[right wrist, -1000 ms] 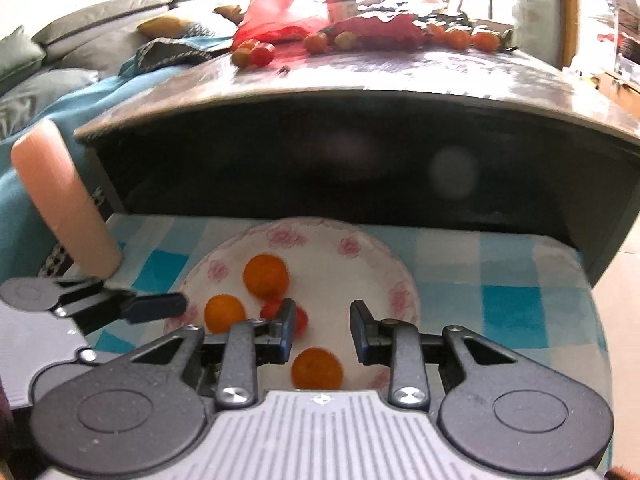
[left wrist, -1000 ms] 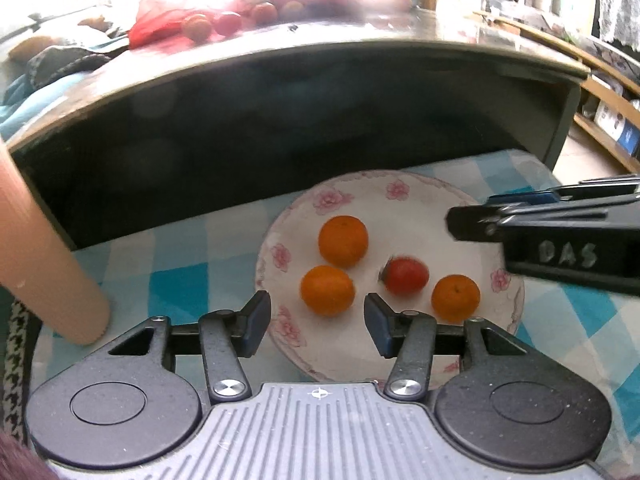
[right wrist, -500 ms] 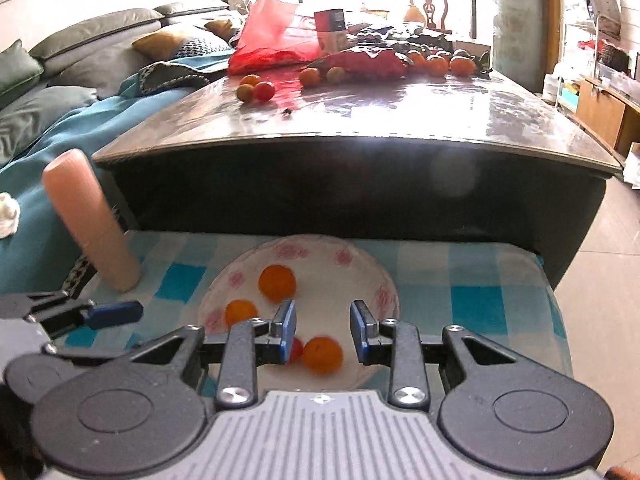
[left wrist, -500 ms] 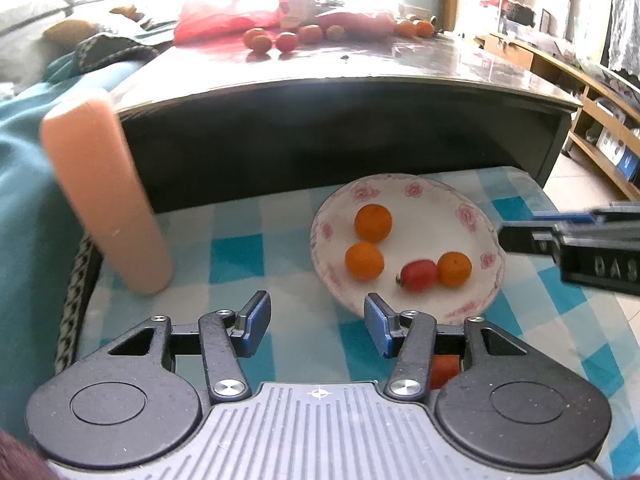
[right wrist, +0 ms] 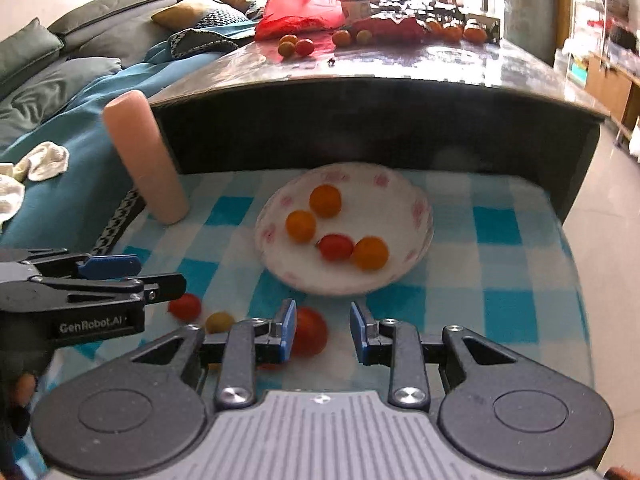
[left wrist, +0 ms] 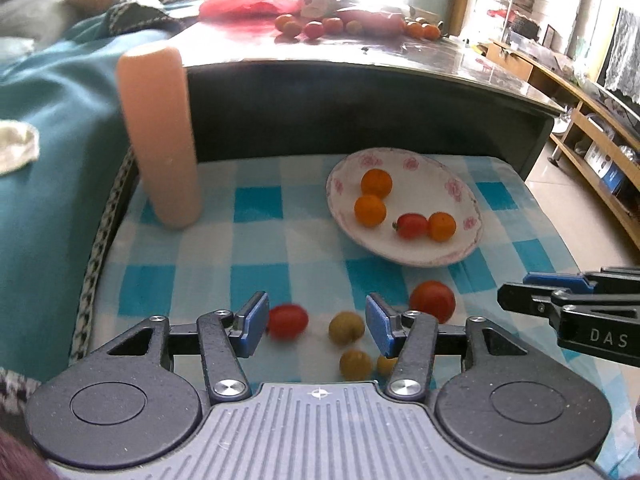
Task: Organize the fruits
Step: 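Move both tools back toward the remaining fruit on the cloth, then grasp the red cherry tomato with the left gripper while the right gripper grasps the large red tomato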
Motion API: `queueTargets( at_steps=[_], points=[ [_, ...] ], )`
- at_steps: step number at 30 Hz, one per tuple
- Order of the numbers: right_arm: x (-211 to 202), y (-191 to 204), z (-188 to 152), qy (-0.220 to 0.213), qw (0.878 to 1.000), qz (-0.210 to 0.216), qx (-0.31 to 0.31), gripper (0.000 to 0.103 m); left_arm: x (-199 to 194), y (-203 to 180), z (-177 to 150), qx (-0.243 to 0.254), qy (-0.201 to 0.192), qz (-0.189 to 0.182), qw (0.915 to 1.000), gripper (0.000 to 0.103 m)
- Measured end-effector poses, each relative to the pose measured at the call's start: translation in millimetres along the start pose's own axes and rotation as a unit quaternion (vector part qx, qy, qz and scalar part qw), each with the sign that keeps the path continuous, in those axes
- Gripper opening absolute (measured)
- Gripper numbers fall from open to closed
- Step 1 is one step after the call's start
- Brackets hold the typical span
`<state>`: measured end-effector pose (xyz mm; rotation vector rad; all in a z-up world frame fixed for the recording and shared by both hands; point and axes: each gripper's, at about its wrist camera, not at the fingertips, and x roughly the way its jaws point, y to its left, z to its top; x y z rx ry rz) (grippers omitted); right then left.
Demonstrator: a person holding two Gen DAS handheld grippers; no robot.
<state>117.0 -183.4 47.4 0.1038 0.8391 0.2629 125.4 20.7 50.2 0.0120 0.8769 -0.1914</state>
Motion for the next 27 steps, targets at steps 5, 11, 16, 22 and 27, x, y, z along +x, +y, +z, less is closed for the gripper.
queueTargets(
  at_steps=[5,11,16,22,27],
  points=[
    [-2,4,-12,0.015,1.000,0.002,0.003,0.044,5,17,-2,-0.017,0.013,0.004,0.9998,0.063],
    [17,1,-13,0.043,0.999,0.005,0.006,0.044,19,17,-11,-0.003,0.038,-0.007,0.9992,0.063],
    [27,5,-23,0.069,0.997,0.019,-0.018,0.045,24,8,-18,0.025,0.050,-0.022,0.9982,0.063],
    [32,-3,-26,0.070,0.997,0.023,-0.022,0.045,25,8,-18,0.035,0.046,-0.026,0.9980,0.063],
    [40,-9,-21,0.059,0.998,0.024,-0.006,0.045,28,16,-14,0.029,0.044,-0.021,0.9984,0.064]
  ],
)
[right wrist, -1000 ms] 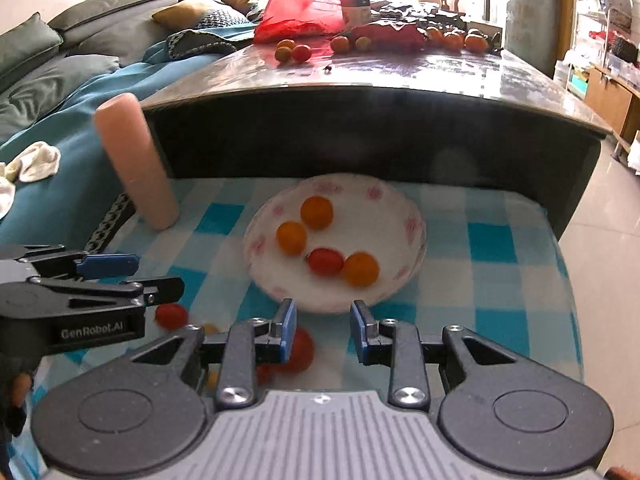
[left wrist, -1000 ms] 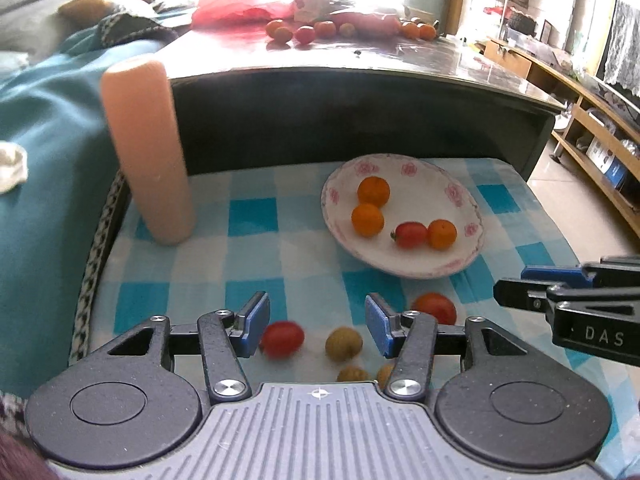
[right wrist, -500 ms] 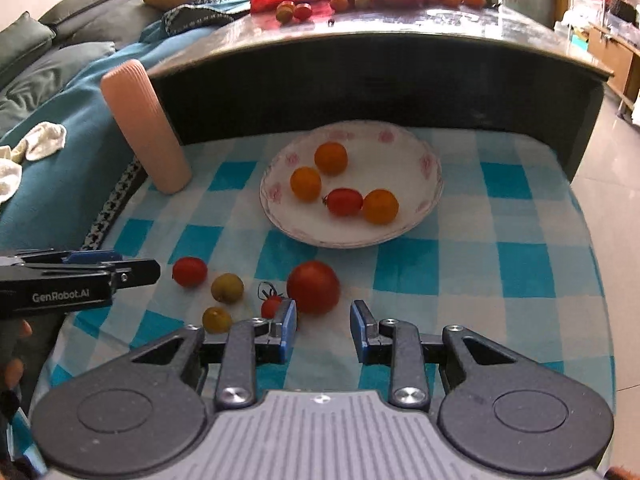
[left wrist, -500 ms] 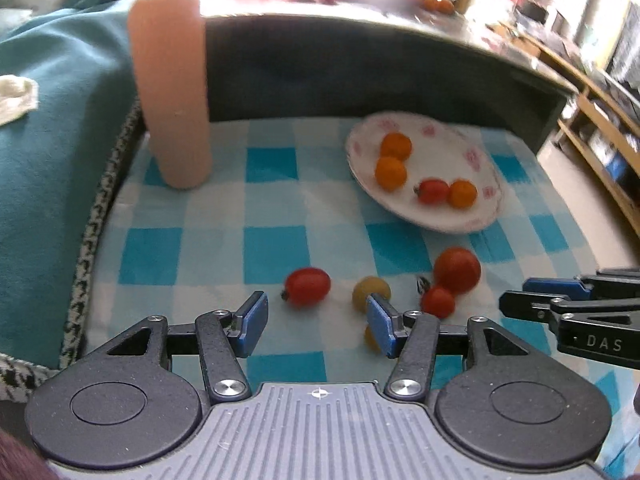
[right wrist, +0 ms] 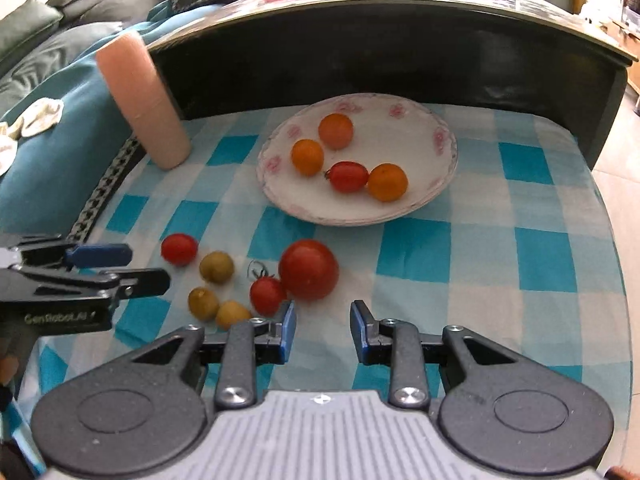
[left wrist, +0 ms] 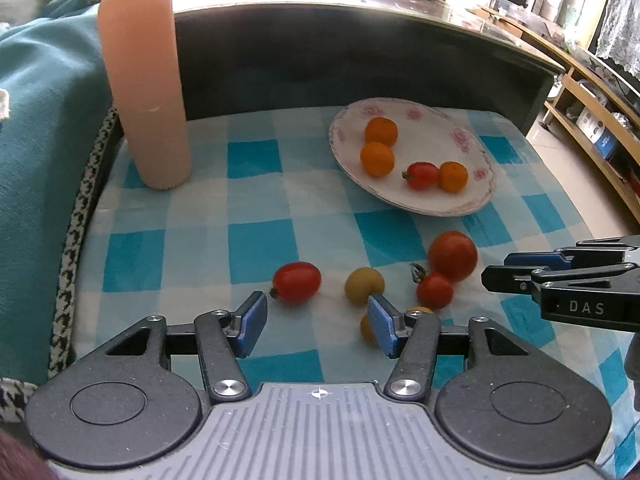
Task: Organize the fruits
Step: 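Grasp the red cherry tomato with the left gripper while the right gripper grasps the large red tomato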
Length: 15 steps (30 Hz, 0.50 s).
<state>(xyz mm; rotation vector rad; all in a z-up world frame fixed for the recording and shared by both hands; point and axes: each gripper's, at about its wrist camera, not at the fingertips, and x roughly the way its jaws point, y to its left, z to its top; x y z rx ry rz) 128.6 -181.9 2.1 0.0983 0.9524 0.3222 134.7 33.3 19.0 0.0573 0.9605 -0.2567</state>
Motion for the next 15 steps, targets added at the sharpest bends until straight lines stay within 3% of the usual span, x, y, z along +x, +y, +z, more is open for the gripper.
queueTargets(
  at_steps=[15],
  points=[
    [29,8,13,-0.013,1.000,0.017,-0.010,0.049,34,7,10,0.003,0.016,0.003,0.9999,0.064]
  ],
)
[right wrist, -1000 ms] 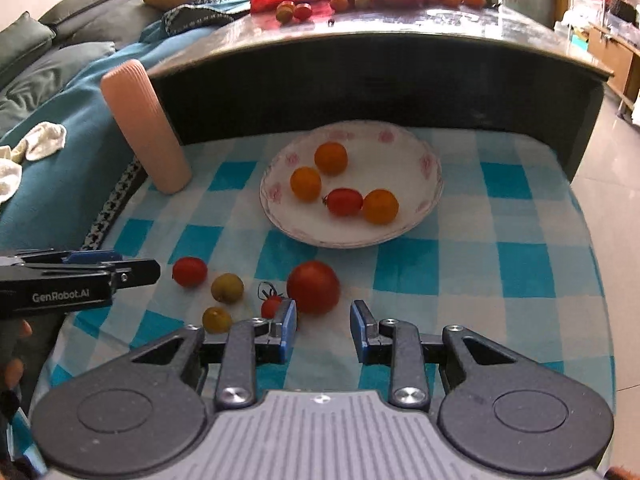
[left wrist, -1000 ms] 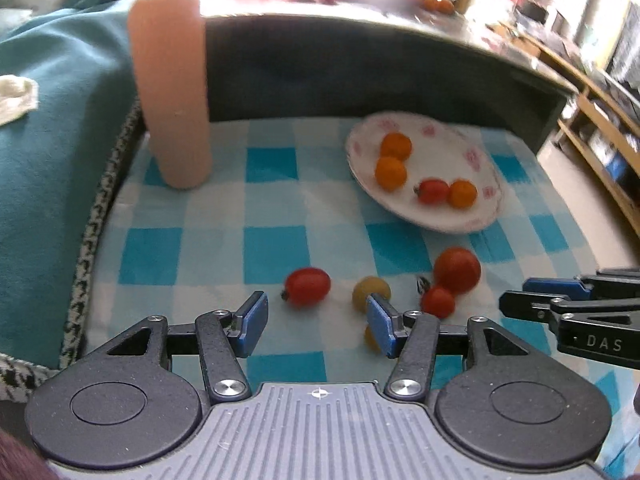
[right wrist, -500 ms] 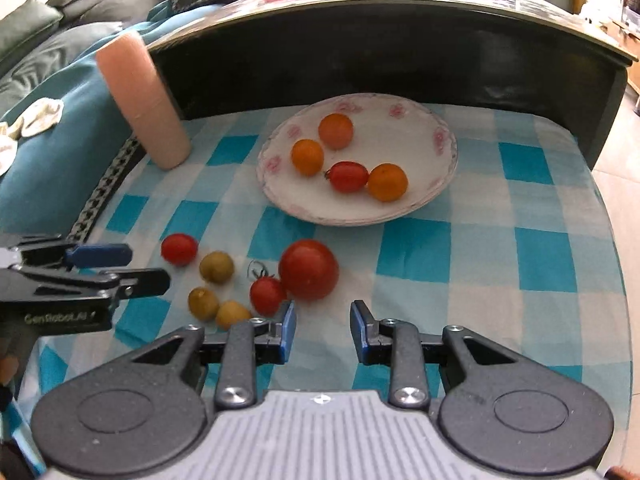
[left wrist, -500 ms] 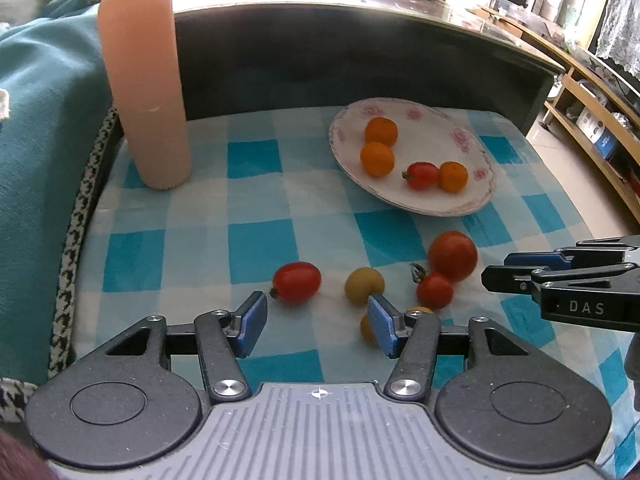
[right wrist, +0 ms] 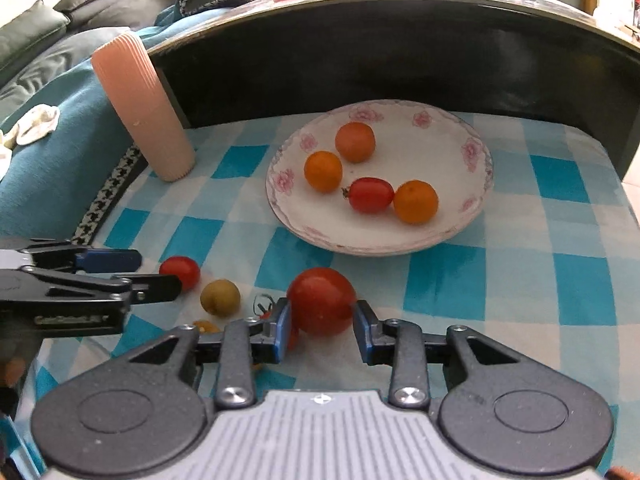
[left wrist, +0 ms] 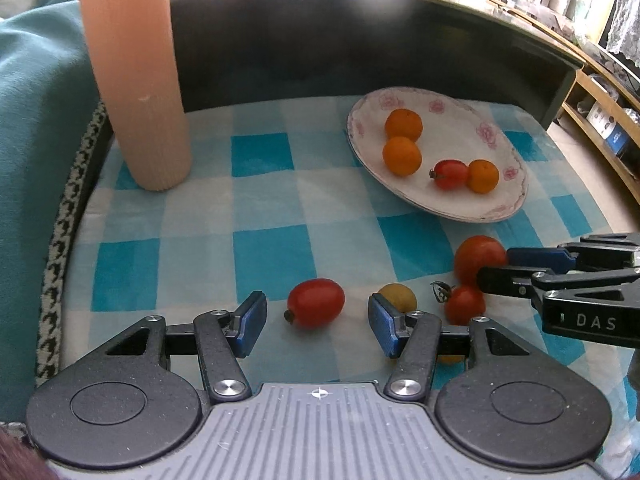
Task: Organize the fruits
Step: 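Grasp the red cherry tomato with the left gripper while the right gripper grasps the large red tomato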
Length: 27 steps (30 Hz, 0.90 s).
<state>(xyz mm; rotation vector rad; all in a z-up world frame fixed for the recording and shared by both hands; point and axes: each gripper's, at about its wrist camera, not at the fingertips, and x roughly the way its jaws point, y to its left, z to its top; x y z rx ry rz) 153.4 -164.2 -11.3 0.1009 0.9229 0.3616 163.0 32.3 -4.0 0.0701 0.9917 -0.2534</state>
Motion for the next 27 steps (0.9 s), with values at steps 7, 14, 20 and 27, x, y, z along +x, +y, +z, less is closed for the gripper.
queueTargets(
  at_steps=[7,14,20,27],
  points=[
    [2,0,3,0.003,1.000,0.004,0.008,0.051,14,1,-3,0.008,0.014,0.002,0.9999,0.059],
    [2,-2,3,0.011,1.000,0.009,0.016,0.052,20,-1,0,0.009,0.003,0.010,0.9999,0.057],
    [8,-2,3,0.008,1.000,0.000,0.014,0.055,21,-10,-1,0.023,-0.003,0.013,0.9996,0.051],
    [8,-17,5,0.024,0.998,0.017,0.059,0.055,15,-6,1,0.015,-0.001,0.002,0.9999,0.042]
  ],
)
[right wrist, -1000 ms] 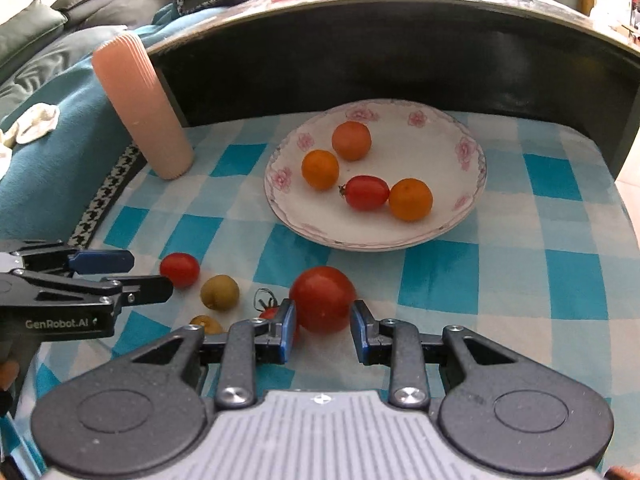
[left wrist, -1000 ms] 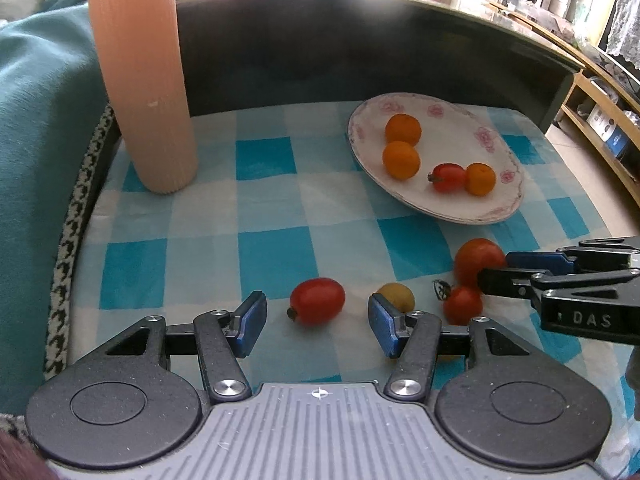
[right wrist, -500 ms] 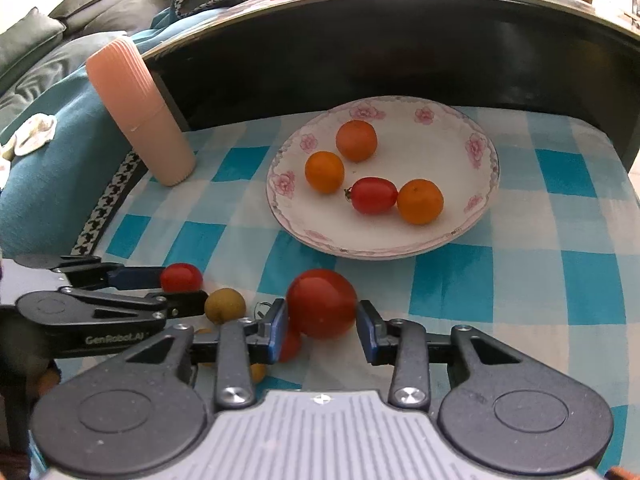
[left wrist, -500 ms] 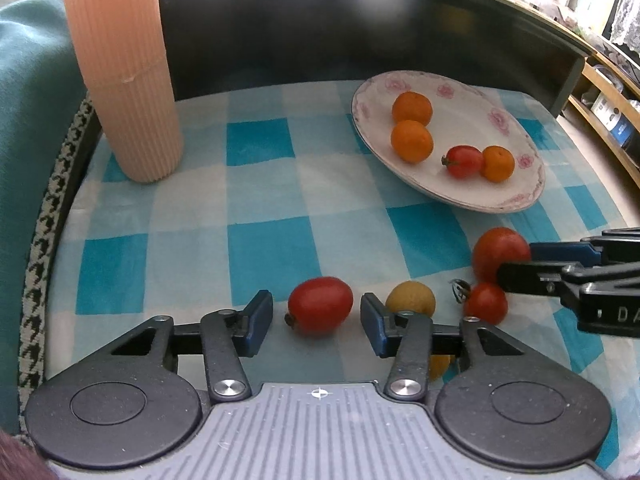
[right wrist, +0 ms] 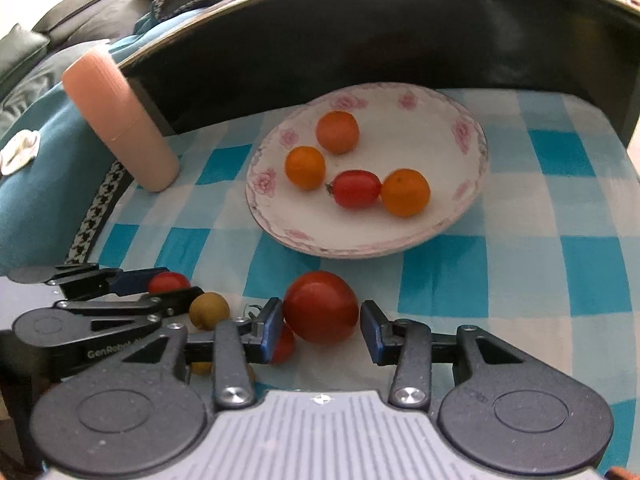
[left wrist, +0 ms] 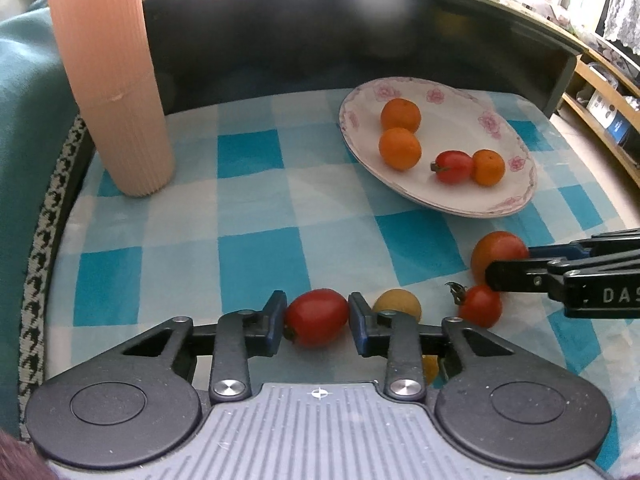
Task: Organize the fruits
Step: 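Grasp the red cherry tomato with the left gripper while the right gripper grasps the large red tomato, then lift both held tomatoes off the cloth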
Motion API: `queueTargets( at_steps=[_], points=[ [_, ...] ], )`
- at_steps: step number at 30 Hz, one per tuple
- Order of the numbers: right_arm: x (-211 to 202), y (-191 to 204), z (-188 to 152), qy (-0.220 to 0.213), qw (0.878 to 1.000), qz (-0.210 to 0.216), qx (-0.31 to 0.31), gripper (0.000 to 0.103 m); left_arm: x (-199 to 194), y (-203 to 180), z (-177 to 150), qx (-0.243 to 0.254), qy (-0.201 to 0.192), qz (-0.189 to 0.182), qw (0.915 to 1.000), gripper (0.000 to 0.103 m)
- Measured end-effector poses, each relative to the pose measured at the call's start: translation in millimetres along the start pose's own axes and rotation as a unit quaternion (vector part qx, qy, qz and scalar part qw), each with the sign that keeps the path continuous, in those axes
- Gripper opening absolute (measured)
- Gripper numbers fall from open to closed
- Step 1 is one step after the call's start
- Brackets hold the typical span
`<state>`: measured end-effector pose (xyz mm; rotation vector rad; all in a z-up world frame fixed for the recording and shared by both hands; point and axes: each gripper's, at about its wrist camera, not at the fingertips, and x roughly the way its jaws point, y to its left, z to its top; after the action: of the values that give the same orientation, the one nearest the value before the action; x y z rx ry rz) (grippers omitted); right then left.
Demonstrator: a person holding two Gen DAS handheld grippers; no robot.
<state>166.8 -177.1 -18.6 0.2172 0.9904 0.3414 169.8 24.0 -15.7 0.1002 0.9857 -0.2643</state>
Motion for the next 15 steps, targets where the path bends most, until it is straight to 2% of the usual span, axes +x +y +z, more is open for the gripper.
queueTargets(
  at_steps=[8,15],
  points=[
    [-9,0,-3,0.004,1.000,-0.003,-0.003,0.054,-5,-4,-2,0.018,0.004,0.001,0.9998,0.041],
    [-19,-2,-13,0.014,0.999,-0.033,-0.038,0.054,0,-9,-4,0.033,0.016,0.004,0.9993,0.043]
  ],
)
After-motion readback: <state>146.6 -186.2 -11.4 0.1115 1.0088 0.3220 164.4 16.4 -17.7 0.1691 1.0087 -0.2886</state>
